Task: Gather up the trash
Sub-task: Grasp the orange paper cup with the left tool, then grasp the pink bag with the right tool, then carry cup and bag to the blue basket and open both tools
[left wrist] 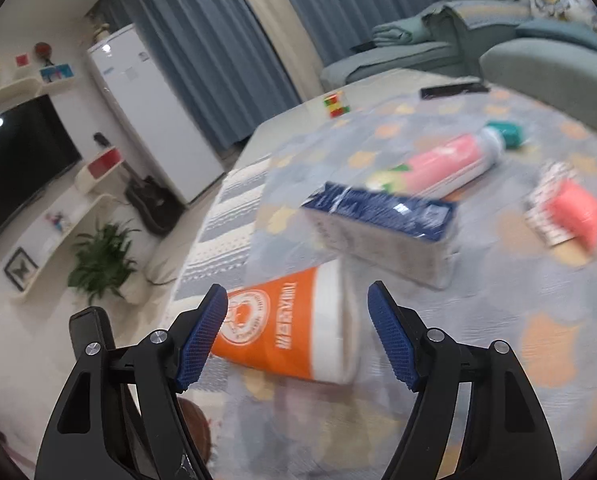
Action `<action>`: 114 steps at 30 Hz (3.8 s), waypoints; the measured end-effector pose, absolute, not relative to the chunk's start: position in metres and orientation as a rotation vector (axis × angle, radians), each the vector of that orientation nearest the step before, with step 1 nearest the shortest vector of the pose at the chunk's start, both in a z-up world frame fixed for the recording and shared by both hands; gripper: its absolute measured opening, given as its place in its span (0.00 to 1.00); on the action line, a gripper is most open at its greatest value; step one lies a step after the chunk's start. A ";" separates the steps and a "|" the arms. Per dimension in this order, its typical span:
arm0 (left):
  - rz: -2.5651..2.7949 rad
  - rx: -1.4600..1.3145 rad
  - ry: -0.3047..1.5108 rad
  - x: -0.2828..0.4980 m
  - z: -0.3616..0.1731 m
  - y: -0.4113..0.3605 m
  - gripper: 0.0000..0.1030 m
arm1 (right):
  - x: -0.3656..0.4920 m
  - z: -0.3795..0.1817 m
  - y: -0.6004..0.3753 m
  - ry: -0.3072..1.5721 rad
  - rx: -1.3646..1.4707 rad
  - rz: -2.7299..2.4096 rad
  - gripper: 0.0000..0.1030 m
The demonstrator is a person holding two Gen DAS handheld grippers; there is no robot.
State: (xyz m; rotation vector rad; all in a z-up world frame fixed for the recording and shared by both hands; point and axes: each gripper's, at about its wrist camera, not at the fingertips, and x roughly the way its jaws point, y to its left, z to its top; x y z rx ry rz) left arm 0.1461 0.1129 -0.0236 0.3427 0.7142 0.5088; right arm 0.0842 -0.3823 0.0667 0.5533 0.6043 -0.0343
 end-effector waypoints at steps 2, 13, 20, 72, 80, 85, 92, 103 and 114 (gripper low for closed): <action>0.529 0.398 0.725 0.154 -0.031 0.112 0.70 | 0.091 0.070 -0.363 0.610 0.517 -0.008 0.56; 0.612 0.423 0.843 0.169 -0.060 0.132 0.69 | 0.100 0.075 -0.314 0.614 0.437 0.089 0.56; 0.617 0.428 0.778 0.155 -0.046 0.137 0.27 | 0.101 0.078 -0.284 0.637 0.328 0.185 0.56; 0.158 -0.123 0.615 0.092 0.034 0.157 0.01 | 0.211 -0.034 -0.028 0.818 -0.304 0.375 0.32; 0.096 -0.121 0.567 0.085 0.043 0.147 0.01 | 0.166 0.031 -0.078 0.706 -0.121 0.374 0.32; 0.041 -0.118 0.520 0.080 0.049 0.137 0.01 | 0.132 0.069 -0.125 0.611 -0.013 0.324 0.32; -0.007 -0.064 0.515 0.079 0.046 0.112 0.01 | 0.065 0.104 -0.187 0.445 0.003 0.225 0.32; -0.223 0.010 0.480 0.065 0.047 0.053 0.01 | 0.050 0.106 -0.300 0.423 0.170 0.052 0.32; -0.531 -0.022 0.451 0.066 0.069 -0.074 0.01 | 0.033 0.054 -0.443 0.507 0.472 -0.143 0.32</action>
